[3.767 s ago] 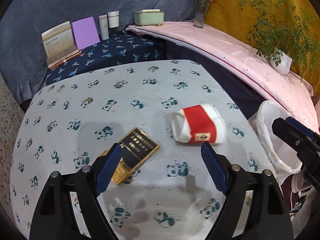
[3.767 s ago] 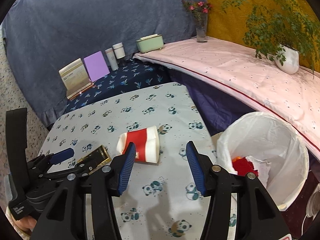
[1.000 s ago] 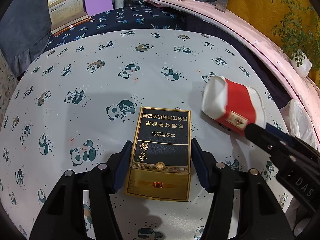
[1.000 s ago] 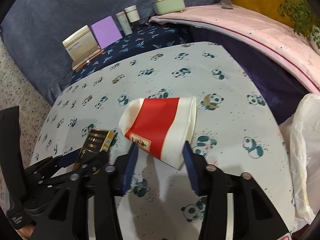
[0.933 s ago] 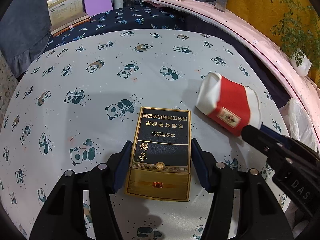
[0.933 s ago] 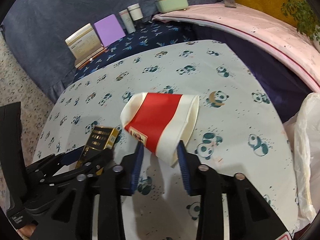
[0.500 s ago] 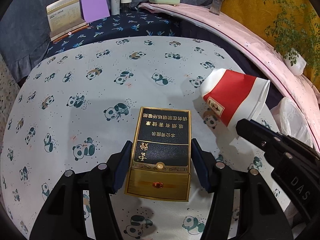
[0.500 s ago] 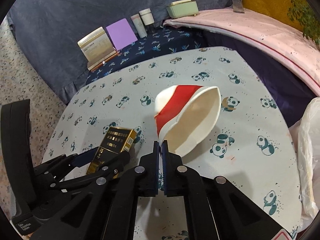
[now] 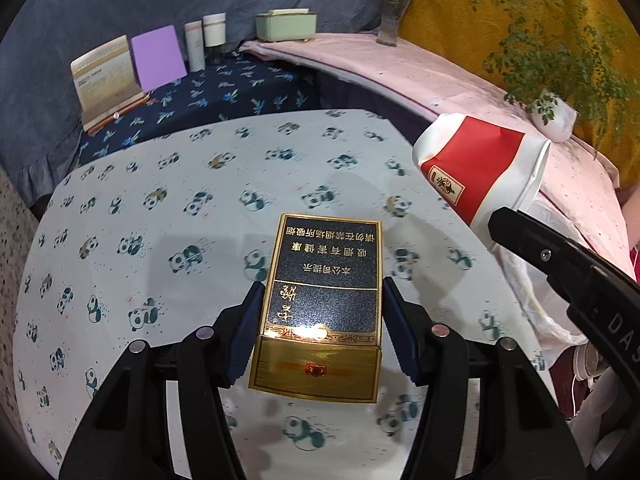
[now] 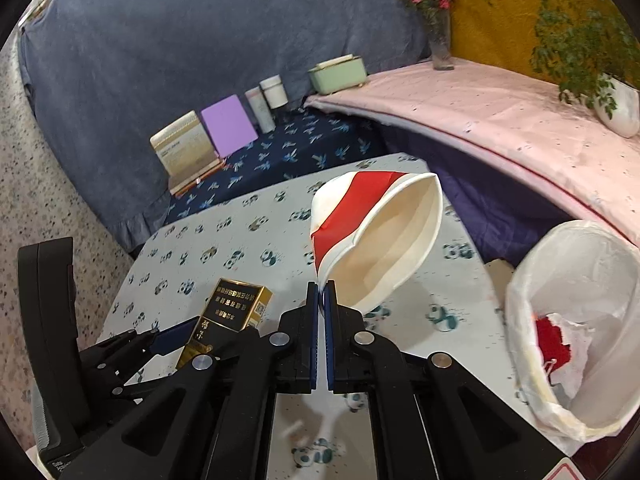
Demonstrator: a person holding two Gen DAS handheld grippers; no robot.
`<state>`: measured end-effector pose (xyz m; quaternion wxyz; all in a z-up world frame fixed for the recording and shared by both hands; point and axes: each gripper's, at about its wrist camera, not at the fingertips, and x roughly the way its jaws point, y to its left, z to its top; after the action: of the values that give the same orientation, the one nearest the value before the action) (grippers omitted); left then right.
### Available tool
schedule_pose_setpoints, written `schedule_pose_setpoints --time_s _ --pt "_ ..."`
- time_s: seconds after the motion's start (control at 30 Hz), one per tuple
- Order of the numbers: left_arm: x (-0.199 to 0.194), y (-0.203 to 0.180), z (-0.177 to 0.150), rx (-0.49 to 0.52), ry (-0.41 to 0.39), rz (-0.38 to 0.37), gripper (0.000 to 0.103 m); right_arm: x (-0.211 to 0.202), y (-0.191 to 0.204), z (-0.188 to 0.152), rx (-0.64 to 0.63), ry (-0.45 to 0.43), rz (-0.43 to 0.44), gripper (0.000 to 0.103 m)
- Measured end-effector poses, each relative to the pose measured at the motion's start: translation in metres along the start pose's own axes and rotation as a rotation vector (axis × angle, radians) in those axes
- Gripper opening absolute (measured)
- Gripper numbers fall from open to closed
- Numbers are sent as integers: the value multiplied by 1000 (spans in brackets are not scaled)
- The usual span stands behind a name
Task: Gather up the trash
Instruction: 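Carry the gold box and paper cup with both grippers over the bin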
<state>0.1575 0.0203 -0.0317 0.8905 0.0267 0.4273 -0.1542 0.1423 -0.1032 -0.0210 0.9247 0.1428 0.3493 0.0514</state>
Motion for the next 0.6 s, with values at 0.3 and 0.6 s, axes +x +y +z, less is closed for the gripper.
schedule_pose_setpoints --time_s 0.3,0.6 --pt "-17 -70 3 103 -32 -53 55 -52 -48 -2 65 -74 -63 3" --pt "-23 -146 3 223 -47 -122 55 -103 -112 -14 160 -142 -151 3"
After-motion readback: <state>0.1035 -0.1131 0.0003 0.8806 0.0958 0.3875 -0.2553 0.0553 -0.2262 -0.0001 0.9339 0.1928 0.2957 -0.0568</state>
